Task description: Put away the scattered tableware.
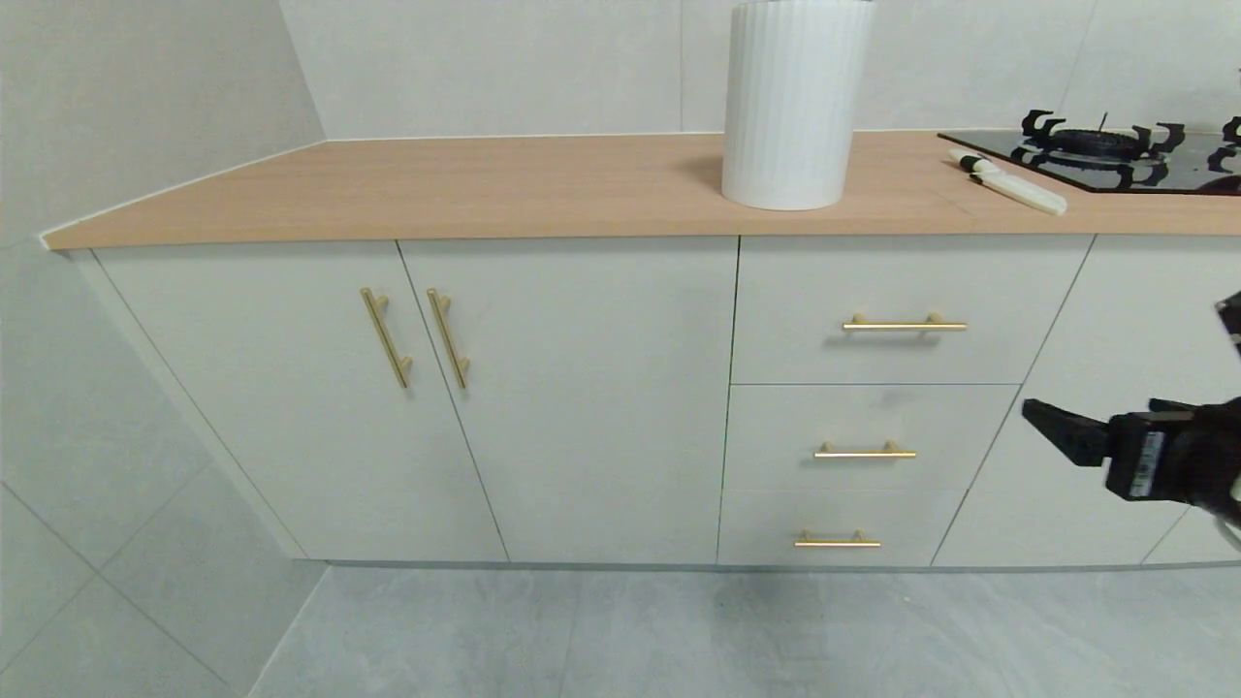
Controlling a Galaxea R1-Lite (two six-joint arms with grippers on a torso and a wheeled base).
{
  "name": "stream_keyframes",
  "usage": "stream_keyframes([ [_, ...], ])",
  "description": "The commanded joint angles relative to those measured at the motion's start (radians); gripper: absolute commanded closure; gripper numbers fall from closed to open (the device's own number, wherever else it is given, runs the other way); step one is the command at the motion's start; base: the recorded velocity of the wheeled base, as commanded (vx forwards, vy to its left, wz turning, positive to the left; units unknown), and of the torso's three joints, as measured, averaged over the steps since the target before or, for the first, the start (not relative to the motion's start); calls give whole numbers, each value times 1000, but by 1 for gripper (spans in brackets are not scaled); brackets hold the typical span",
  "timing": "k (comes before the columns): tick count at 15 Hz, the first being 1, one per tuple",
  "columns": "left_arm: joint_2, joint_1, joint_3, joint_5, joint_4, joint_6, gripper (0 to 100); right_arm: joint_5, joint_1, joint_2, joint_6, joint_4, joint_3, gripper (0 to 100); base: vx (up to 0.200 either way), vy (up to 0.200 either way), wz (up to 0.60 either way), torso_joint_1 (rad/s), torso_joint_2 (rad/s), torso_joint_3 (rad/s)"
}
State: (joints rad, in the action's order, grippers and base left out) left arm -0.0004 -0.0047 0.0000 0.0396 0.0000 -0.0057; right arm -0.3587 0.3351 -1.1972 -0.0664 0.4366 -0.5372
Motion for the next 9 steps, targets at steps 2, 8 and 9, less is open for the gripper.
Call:
stream_keyframes([
  [2,0,0,0,0,0,0,0,-121,-11,561,119,-331,14,0,0,0,0,0,0,0],
  [8,0,0,0,0,0,0,0,-94,-269,1041,241,-576,20,0,0,0,0,0,0,0],
  [9,0,0,0,0,0,0,0,-85,-288,1085,241,-595,25,0,0,0,0,0,0,0],
])
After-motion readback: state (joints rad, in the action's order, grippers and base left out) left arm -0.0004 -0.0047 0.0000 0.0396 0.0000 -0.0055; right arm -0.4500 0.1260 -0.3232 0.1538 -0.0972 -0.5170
